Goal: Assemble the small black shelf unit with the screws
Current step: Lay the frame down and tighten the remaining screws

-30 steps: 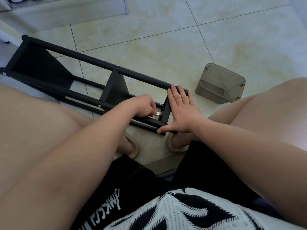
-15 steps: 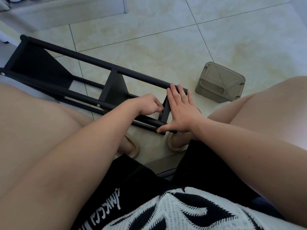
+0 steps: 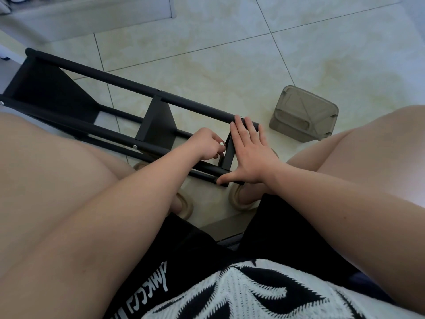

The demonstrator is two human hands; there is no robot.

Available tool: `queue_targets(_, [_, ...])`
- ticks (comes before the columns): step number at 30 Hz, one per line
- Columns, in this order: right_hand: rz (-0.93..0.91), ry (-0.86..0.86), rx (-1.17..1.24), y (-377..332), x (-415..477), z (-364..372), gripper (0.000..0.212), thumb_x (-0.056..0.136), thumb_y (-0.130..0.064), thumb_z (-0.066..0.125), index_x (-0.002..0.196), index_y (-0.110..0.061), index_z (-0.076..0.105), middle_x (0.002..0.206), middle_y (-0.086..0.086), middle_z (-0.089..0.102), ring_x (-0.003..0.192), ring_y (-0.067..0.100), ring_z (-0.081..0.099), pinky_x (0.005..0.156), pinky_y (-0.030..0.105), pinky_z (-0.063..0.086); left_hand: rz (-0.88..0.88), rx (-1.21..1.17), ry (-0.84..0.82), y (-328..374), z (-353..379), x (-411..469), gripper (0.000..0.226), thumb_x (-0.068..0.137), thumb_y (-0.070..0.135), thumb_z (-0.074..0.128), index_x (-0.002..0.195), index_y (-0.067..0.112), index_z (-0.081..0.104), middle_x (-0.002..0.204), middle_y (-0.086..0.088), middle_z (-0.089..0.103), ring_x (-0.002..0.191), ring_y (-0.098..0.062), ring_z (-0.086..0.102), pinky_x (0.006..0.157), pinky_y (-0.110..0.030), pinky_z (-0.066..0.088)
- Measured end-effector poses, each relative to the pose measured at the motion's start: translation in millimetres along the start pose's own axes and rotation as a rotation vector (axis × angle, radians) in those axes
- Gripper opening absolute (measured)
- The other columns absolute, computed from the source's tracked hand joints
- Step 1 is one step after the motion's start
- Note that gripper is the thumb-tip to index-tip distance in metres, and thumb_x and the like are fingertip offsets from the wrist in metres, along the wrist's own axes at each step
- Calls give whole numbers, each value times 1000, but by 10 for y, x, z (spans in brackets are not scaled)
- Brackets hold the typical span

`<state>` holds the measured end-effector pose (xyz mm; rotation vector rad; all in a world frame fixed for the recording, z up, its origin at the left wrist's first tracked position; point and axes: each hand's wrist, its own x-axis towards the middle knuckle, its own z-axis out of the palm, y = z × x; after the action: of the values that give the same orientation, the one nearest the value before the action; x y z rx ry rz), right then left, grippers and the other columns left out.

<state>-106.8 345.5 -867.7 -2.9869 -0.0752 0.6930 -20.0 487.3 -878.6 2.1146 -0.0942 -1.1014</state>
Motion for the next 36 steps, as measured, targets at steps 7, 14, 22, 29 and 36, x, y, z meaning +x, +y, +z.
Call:
queue_targets(7, [-3, -3, 5, 8, -6, -10, 156, 50, -105, 40, 159, -7, -16, 166, 10, -26, 152, 30, -26, 124, 53, -11, -4, 5, -48, -4, -50, -17, 6, 93, 14, 66, 93, 20, 65, 75, 3, 72, 64, -2, 67, 48, -16, 39])
queue_targets(14, [1, -7, 7, -3, -13, -23, 156, 52, -104, 43, 159, -7, -17, 166, 9, -27, 152, 30, -27, 124, 53, -11, 18, -53, -11, -5, -38, -5, 5, 93, 15, 66, 97, 17, 68, 76, 5, 72, 68, -5, 66, 58, -22, 42])
queue_targets(22, [0, -6, 0, -4, -13, -25, 156, 52, -104, 44, 159, -7, -17, 166, 10, -27, 152, 30, -27, 124, 53, -12, 40, 7, -54, -23, -25, 1, 7, 92, 14, 66, 98, 14, 70, 83, -1, 75, 75, -10, 69, 80, -28, 55])
queue_targets(29, [0, -6, -6, -9, -18, -21, 156, 52, -104, 42, 159, -7, -16, 166, 10, -26, 152, 31, -25, 124, 54, -11, -39, -82, -70, 5, -59, -2, 5, 94, 20, 65, 91, 19, 69, 67, 9, 73, 63, -4, 65, 64, -23, 47])
queue_targets(36, [0, -9, -15, -11, -25, -23, 156, 48, -106, 32, 159, -6, -17, 166, 10, -27, 152, 31, -26, 124, 54, -10, -135, -89, -146, 57, -98, -12, 13, 99, 23, 61, 101, 12, 67, 65, 11, 73, 70, -10, 57, 75, -28, 48])
